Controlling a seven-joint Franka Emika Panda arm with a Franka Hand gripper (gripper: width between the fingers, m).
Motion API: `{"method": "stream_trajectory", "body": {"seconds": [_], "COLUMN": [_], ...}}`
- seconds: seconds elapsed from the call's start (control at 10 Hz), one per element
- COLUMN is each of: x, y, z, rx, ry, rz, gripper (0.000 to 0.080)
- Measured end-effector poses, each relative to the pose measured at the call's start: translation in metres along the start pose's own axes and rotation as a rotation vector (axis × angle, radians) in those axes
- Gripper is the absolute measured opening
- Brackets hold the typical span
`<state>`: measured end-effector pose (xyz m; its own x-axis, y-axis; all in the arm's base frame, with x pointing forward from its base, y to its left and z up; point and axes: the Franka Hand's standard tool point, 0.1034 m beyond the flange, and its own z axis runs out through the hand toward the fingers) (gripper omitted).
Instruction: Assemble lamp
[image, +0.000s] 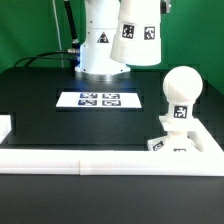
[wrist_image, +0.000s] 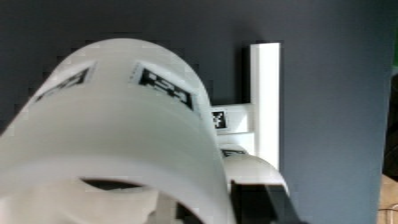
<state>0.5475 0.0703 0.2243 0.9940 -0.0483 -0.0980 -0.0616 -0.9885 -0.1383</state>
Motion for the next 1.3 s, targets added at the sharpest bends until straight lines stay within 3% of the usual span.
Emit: {"method": "stream_trajectory", "body": {"seconds": [0.3,0.6,1.0,1.3], "x": [0.022,0.045,0.059,0.063], "y": [-0.032,-0.048,-0.064,-0.064], "z": [-0.013,-0.021,0.009,0.038], "rx": [0.008,0.012,0.006,-0.002], "ry": [0.034,0.066,0.057,0.056], "rz": [-0.039,-0.059,-0.060,-0.062], "gripper": [0.0045,0.0045,0.0045,0.0045]}}
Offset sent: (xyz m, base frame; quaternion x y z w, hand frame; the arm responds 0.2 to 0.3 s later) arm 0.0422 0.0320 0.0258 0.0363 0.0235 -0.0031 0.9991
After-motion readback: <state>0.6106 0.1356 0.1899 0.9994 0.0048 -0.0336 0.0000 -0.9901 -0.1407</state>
